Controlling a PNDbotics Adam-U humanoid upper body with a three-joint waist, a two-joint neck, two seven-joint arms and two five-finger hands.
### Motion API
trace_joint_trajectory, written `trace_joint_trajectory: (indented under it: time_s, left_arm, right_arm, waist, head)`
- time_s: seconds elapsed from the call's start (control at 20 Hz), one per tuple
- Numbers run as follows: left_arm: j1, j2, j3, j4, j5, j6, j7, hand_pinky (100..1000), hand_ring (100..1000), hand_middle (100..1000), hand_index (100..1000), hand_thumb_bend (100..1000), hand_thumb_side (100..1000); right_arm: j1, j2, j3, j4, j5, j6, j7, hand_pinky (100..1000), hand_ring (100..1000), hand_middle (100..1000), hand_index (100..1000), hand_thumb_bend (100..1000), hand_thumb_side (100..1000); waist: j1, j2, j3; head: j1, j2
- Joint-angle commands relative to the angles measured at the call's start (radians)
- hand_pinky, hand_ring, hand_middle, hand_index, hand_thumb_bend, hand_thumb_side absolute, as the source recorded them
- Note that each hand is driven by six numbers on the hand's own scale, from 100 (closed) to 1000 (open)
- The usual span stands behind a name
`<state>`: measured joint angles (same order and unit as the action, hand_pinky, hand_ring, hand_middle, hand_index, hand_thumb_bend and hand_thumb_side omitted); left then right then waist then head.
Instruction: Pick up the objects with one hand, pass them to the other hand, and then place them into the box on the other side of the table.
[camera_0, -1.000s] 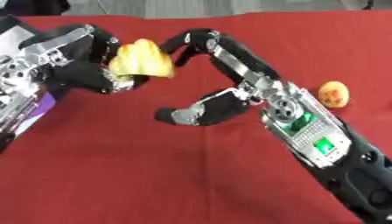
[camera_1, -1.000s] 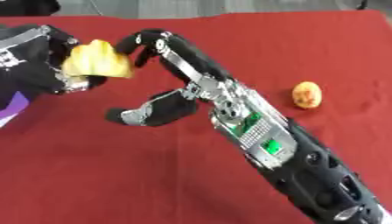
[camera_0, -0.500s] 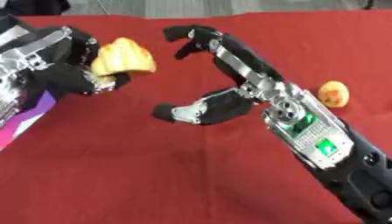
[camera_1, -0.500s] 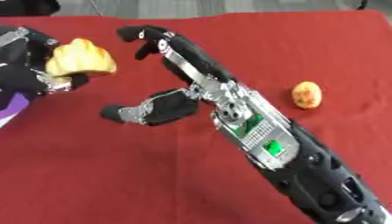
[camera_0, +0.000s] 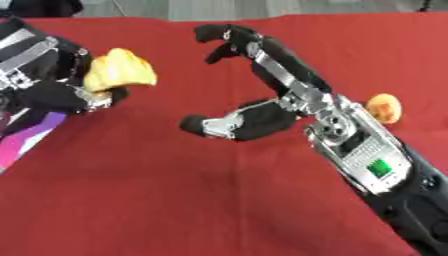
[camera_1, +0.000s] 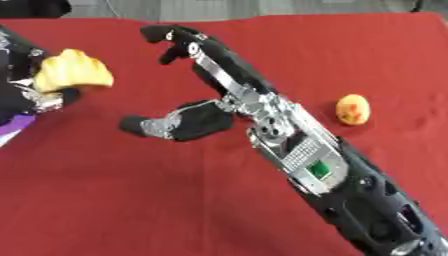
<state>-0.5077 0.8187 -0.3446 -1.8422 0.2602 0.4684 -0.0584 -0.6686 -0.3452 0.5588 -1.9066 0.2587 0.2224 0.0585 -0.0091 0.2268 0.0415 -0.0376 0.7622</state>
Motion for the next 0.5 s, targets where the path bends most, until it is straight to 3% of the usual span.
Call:
trace_joint_trajectory:
  time_s: [0.05,0.5]
  left_arm:
    - [0.02,0.057,0.051,-0.003,-0.015,-0.018,0.038,757,598,402,330,477,100]
    - [0.087,0.085,0.163,0.109,-0.03,-0.055,0.166,779,599,403,332,478,100]
  right_arm:
    - [-0.012,-0.021,-0.013,-0.026,-0.007,-0.001,-0.007,865,760,856,924,631,443]
    - [-0.01,-0.035,-0.022,-0.034,-0.011,-0.002,-0.007,863,757,852,918,632,442]
  waist:
    - [-0.01,0.002,0.001]
    - [-0.016,0.0,0.005]
  head:
    - [0.017,-0.011]
    - [0.064,-0.019]
